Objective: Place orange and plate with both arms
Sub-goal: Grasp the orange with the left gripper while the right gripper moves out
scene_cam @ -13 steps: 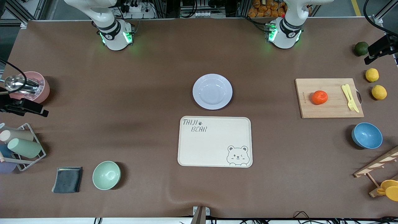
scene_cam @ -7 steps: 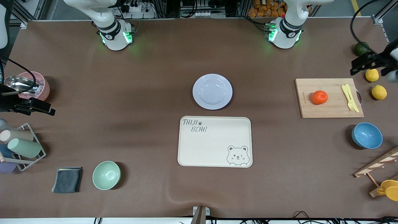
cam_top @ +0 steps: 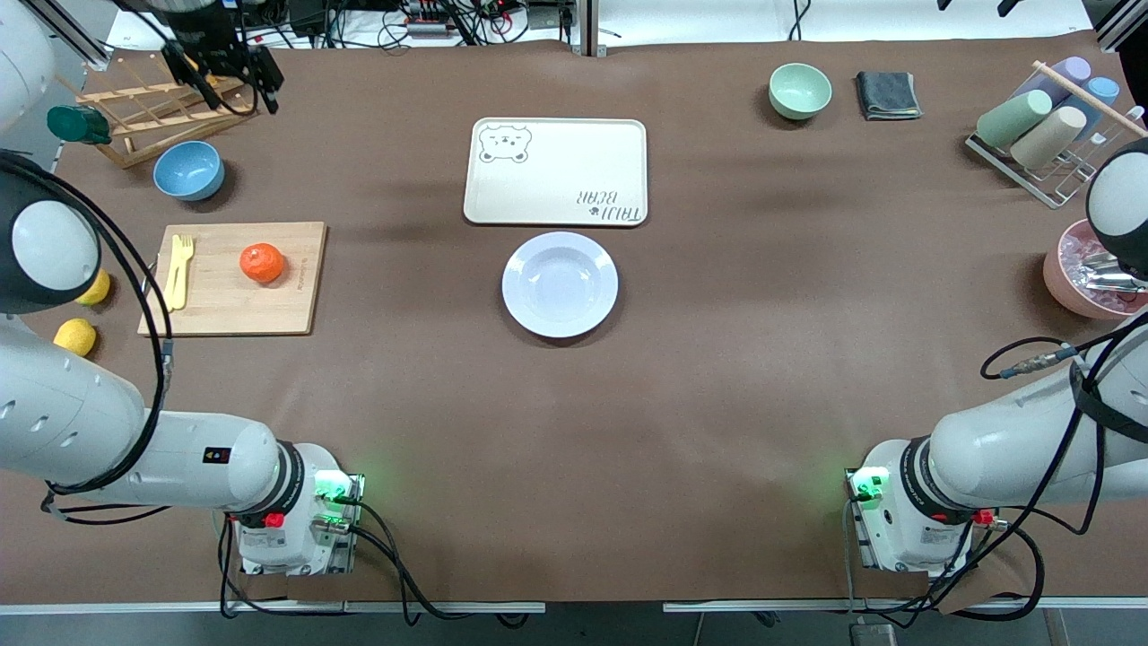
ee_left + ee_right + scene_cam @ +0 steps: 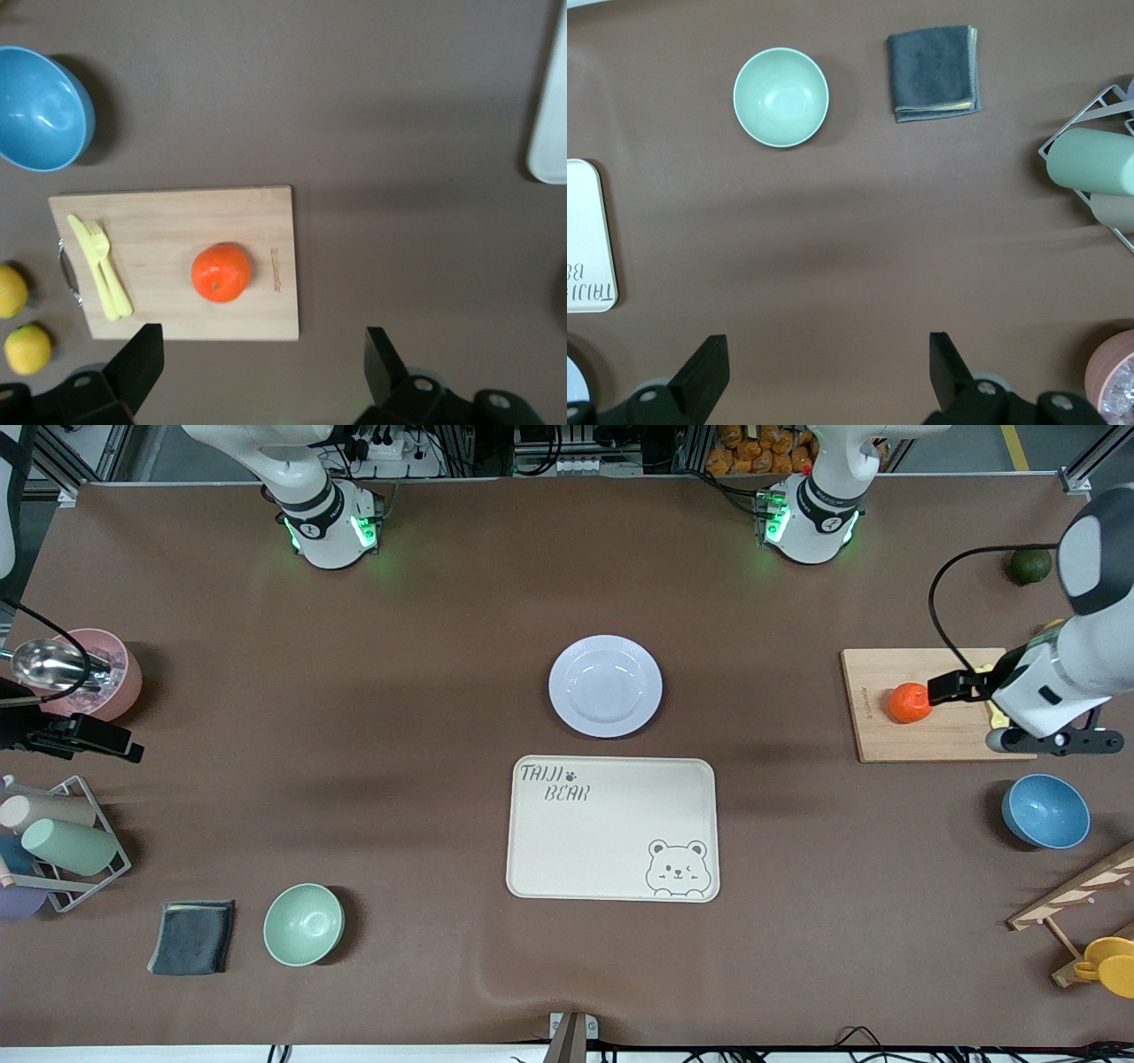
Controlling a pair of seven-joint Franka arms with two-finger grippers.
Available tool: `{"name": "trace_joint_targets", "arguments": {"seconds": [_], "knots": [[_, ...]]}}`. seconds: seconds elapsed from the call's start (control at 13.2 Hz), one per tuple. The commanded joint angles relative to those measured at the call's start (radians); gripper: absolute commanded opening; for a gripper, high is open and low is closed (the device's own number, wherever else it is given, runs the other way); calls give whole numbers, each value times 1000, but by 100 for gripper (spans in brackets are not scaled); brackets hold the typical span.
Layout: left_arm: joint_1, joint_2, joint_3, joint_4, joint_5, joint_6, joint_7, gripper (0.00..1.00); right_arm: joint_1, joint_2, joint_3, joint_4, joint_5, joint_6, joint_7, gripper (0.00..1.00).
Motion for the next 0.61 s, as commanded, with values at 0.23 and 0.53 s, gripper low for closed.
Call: {"name": "trace_joint_targets", "arguments": {"seconds": [0.23,0.53], "knots": [[58,-21,-3,-288,47,295,-5,100,36,3,10,-103,-2,-16,9,100],[103,2,-5,-429,116,462,-7,100,40,-1,11,-145,27,-16,9,100]]}}
